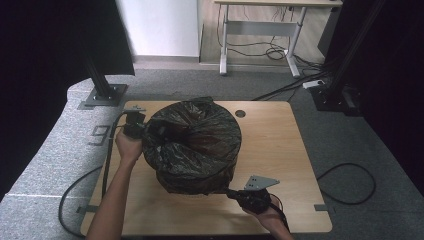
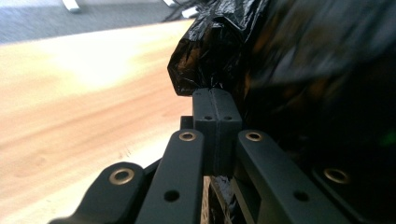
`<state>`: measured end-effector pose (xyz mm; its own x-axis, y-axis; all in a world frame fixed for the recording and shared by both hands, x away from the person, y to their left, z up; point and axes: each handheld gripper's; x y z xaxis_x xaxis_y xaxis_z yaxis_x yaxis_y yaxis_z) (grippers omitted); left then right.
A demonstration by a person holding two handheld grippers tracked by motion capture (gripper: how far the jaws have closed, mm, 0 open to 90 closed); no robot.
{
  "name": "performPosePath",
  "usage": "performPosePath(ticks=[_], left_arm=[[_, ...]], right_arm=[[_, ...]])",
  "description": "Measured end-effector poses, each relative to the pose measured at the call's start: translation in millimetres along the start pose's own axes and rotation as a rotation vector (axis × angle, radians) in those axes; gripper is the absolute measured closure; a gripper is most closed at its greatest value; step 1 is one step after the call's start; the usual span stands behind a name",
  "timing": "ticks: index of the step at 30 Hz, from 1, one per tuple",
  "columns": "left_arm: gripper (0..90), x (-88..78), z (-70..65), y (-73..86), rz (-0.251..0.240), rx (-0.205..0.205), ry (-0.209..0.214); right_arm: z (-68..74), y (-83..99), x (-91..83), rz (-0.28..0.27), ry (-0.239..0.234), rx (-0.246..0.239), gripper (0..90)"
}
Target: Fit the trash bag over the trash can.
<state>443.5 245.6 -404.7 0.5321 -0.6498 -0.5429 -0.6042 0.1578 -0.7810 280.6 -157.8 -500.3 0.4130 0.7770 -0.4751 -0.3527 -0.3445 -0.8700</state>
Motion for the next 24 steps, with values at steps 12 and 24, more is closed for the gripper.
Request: performPosePath(ticks=[12, 24], left_arm=[[89.8, -8.6, 12.1, 33.3, 0.065, -0.002, -0.047], [67.5, -43.0, 6.3, 31.4, -0.053, 0.004, -0.081]], right_arm=[[-2.5, 6.7, 6.7, 0.016, -0.004, 0.017, 88.9], [-17.7, 11.4, -14.2, -0.16, -0.03, 0.111, 66.4]])
Point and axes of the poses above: each handheld gripper's, and its own axes: x roughly forward along the jaws, y roughly out of its underside, z roughly to its left, and after that the axes turned 1 degree about -z, right-handed
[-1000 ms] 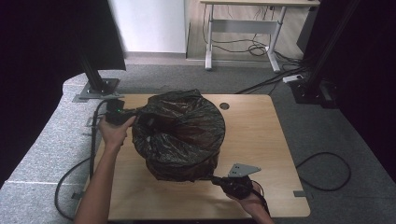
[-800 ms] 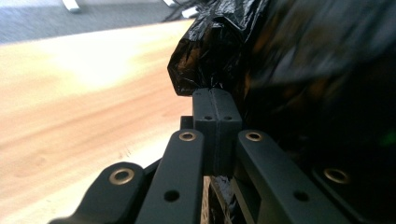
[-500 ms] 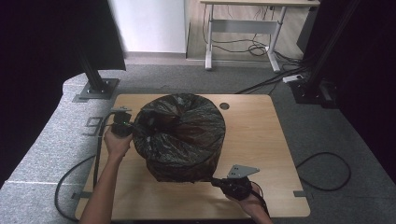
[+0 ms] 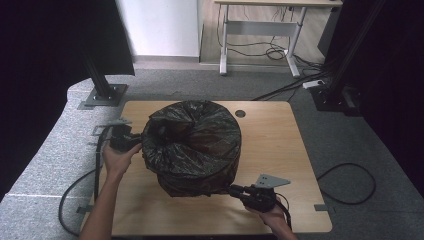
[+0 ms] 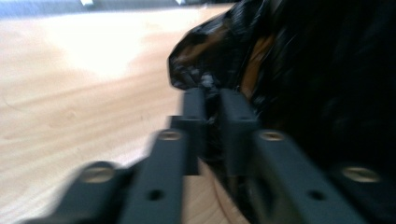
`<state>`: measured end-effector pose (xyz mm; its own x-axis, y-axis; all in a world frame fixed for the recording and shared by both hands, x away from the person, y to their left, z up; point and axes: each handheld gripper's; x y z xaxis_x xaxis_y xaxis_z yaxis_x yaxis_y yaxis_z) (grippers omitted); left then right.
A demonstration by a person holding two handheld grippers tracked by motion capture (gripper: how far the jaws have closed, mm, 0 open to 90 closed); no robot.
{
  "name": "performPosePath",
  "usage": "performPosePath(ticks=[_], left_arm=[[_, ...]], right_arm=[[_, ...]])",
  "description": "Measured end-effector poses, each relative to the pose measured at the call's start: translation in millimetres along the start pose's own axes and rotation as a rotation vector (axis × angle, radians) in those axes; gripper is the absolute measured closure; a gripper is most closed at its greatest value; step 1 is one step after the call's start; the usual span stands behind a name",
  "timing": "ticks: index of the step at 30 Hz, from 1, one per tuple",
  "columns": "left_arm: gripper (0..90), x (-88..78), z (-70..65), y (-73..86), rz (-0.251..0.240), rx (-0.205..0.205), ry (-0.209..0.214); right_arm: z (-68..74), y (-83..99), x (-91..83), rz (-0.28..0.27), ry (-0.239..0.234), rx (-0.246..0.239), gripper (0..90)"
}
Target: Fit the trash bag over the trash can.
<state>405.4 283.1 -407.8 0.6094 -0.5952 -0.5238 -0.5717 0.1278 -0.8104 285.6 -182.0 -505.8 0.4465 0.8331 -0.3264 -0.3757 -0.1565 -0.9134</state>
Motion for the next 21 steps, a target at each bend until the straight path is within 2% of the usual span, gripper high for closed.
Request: performPosePath(ticks=[2, 4, 7, 13, 18, 21], left_arm=[[53.8, -9.5, -1.2, -2.1, -0.035, 0.002, -0.044], [45.3, -18.2, -2.3, -3.5, -0.057, 0.008, -0.065], [37.6, -27.9, -3.8, -4.2, -0.081, 0.006, -0.063], [34.2, -41.0, -10.6, -2.1, -0.092, 0.044, -0.032], [33.6, -48.1, -17.6, 0.2, -0.092, 0.078, 0.002], [33.4, -53.5, -22.2, 0.9, -0.097, 0.1, 0.029]], right_arm=[[-1.1, -4.4, -7.3, -0.016, 0.044, -0.02, 55.7], [-0.6, -9.9, -14.3, -0.033, 0.081, -0.024, 45.6], [2.9, -20.1, -24.0, -0.056, 0.116, -0.038, 37.4], [6.2, -53.8, -39.4, -0.061, 0.131, -0.073, 28.9], [8.4, -104.1, -46.8, -0.096, 0.105, -0.102, 28.4], [7.4, -131.0, -45.4, -0.098, 0.078, -0.093, 28.2]])
Point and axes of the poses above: each handheld gripper's, and its own axes: x roughly forward along the jaws, y roughly out of its underside, z roughly to its left, and after that the axes turned 1 degree about -z, right-handed
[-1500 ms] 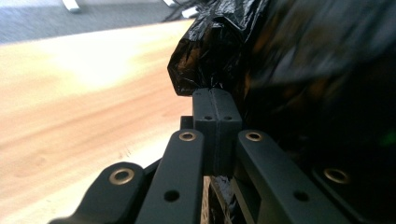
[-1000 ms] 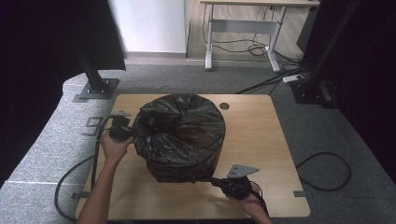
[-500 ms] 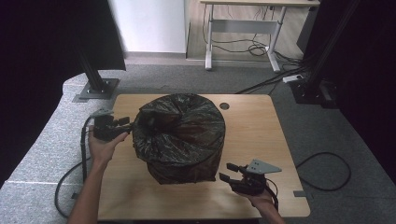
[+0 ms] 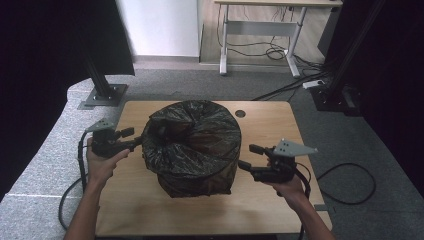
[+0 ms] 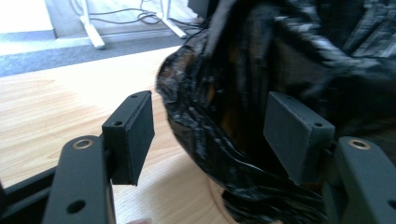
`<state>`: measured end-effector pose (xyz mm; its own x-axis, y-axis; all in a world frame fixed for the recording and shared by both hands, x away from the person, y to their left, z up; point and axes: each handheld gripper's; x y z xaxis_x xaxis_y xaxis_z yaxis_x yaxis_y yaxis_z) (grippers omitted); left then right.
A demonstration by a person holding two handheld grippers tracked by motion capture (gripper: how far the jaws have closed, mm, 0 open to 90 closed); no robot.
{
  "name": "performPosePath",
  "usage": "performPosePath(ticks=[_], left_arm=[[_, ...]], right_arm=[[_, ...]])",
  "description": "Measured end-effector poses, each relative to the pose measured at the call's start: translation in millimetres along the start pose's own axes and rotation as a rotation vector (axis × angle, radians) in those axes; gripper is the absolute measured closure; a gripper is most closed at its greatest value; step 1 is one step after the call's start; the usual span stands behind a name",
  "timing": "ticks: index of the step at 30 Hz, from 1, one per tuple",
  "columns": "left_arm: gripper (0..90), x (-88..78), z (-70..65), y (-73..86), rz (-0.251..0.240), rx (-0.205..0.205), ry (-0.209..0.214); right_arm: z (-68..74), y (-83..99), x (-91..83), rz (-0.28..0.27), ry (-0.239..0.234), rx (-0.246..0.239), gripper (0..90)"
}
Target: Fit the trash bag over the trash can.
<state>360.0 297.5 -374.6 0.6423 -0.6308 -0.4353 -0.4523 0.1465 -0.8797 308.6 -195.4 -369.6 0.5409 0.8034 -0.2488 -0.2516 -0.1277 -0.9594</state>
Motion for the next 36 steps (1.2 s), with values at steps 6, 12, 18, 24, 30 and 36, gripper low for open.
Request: performPosePath(ticks=[6, 12, 18, 24, 30, 36], left_arm=[[33.8, -9.7, -4.9, -2.7, -0.009, 0.014, 0.014], [34.5, -15.6, -7.8, -4.0, -0.007, 0.022, 0.004], [33.2, -21.9, -5.0, -2.2, -0.004, 0.024, 0.011], [32.8, -28.9, -3.3, -1.3, -0.017, 0.03, 0.023], [32.4, -32.0, -1.6, 0.4, -0.01, 0.024, 0.043], [32.2, -32.8, -1.3, 0.4, -0.007, 0.023, 0.055]], right_arm=[[-5.7, -31.9, 9.9, 0.004, -0.019, 0.014, 28.3], [-3.2, -60.9, 24.0, 0.021, -0.039, 0.007, 29.1], [-4.0, -82.2, 49.5, 0.106, -0.08, 0.034, 29.0], [-1.4, -97.6, 69.4, 0.139, -0.075, 0.03, 29.1], [3.5, -107.7, 87.7, 0.179, -0.063, -0.014, 29.7], [6.5, -118.1, 109.9, 0.202, -0.061, -0.029, 29.3]])
Point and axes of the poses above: each handheld gripper's, and its own axes: x roughly forward along the jaws, y roughly out of its underside, z roughly to its left, and after that the axes turned 1 degree about -z, right-handed
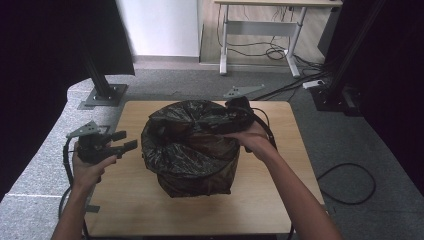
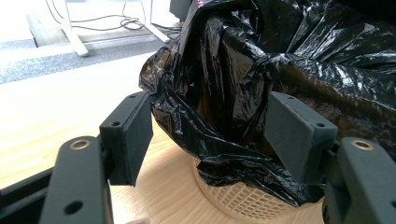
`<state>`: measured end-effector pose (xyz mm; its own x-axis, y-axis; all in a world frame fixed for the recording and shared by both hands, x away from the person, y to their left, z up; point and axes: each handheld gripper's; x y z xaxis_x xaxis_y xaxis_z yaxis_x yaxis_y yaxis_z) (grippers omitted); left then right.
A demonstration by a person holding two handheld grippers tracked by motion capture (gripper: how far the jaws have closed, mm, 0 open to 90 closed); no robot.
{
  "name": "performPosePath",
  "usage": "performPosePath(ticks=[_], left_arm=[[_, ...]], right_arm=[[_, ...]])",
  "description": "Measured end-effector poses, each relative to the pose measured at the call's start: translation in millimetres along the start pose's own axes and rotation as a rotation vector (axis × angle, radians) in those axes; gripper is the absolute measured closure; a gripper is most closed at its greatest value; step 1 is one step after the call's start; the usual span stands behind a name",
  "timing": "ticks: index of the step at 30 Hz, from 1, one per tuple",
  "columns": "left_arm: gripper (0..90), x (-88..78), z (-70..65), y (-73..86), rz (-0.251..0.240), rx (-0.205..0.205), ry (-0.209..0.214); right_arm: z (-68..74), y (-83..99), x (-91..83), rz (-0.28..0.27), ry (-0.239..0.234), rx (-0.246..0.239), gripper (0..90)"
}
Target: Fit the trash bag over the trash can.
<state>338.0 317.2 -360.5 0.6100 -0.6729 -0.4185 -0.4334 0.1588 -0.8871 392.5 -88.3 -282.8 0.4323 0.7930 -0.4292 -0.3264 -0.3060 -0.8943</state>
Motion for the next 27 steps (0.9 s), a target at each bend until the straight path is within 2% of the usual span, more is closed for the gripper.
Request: performPosePath(ticks=[5, 13, 18, 27], left_arm=[[31.5, 0.9, 1.1, -0.1, 0.014, 0.001, -0.008], [31.2, 1.8, 2.6, -0.4, 0.023, -0.001, -0.011], [31.5, 0.7, 3.8, -0.7, 0.022, -0.005, -0.012], [32.2, 1.2, 8.6, 5.2, 0.034, -0.016, -0.004]], right_arm=[[-0.2, -8.3, 17.6, 0.028, 0.004, -0.012, 29.1], [-9.1, -8.8, 44.3, 0.064, 0.009, 0.023, 28.8], [-7.4, -10.2, 59.4, 0.101, 0.007, 0.012, 28.3], [-1.1, -3.2, 89.9, 0.168, 0.033, -0.005, 28.7]])
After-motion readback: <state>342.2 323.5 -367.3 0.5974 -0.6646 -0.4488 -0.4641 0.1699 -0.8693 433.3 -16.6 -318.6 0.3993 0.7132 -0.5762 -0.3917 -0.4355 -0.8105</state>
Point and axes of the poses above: each handheld gripper's, and its own axes: x roughly forward along the jaws, y roughly out of its underside, z roughly to its left, and after that the axes turned 1 degree about -z, right-handed
